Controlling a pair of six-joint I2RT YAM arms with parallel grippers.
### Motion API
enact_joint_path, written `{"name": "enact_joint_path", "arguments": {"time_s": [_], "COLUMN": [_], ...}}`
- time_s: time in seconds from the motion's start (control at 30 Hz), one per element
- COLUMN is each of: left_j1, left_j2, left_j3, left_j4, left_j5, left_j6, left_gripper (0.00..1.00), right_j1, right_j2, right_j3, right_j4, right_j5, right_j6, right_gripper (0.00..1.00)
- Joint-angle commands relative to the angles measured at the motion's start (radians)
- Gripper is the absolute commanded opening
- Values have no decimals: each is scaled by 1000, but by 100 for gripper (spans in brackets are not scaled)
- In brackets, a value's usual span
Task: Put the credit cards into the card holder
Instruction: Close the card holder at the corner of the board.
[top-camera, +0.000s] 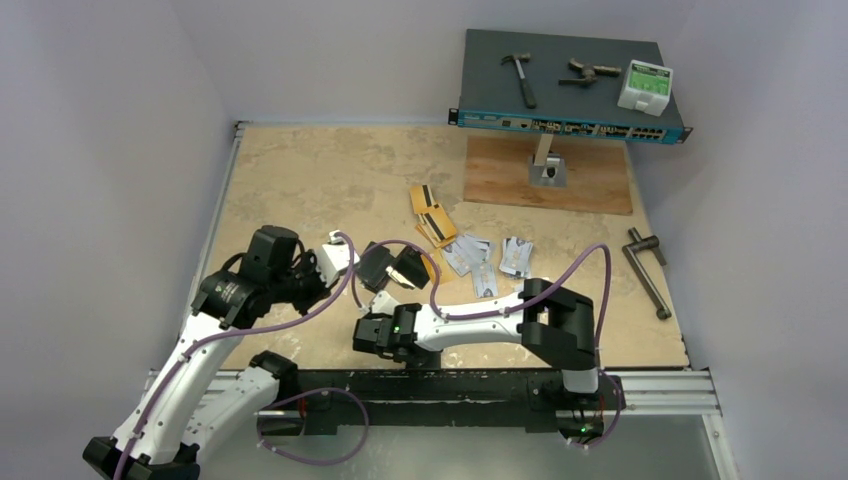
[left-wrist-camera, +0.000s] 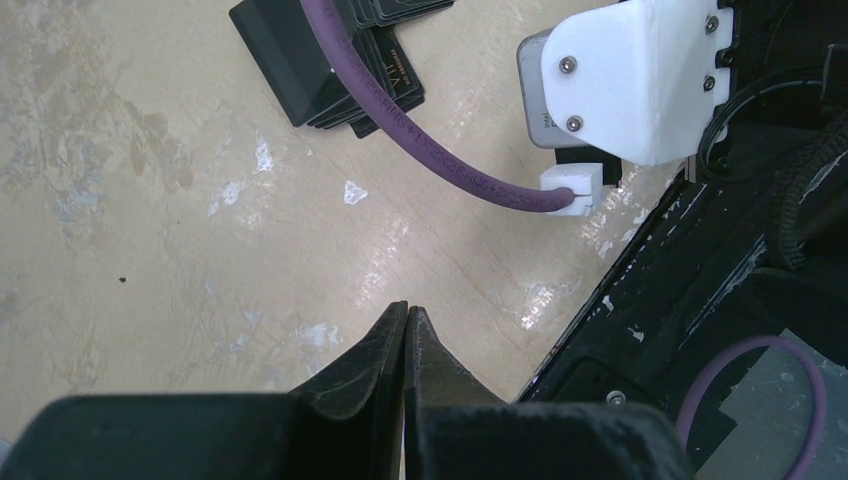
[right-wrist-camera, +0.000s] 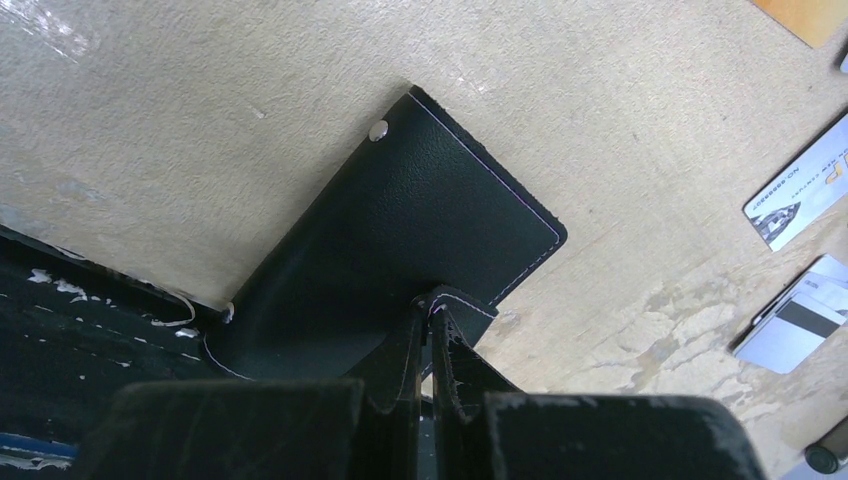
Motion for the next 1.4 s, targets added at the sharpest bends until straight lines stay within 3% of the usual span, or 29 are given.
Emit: {"name": "enact_joint_path", "arguments": {"time_s": [0.0,0.43,0.67,1.13,1.3,1.37], "left_j1": [8,48,83,161,170,172], "left_j2": [-2,22,33,48,49,47], "left_j3": [37,46,41,65,99,116], "left_j4": [29,41,63,56,30,16], "left_j5": [-7,-11,16,79,82,92], "left_j6": [-10,15,30,58,58,53], "left_gripper": [0,0,0,0,0,0], "right_j1": [14,29,53,47,47,47], "right_j2": [192,278,378,391,361,343], "right_j3": [-75,-117,-57,-211,-216,-207], "right_j4": [249,346,367,603,591,559], "right_j5": [-254,-347,-402,-551,-521,-483], "right_j6": [45,37,18,117,130,128], "right_gripper": [0,0,0,0,16,28]}}
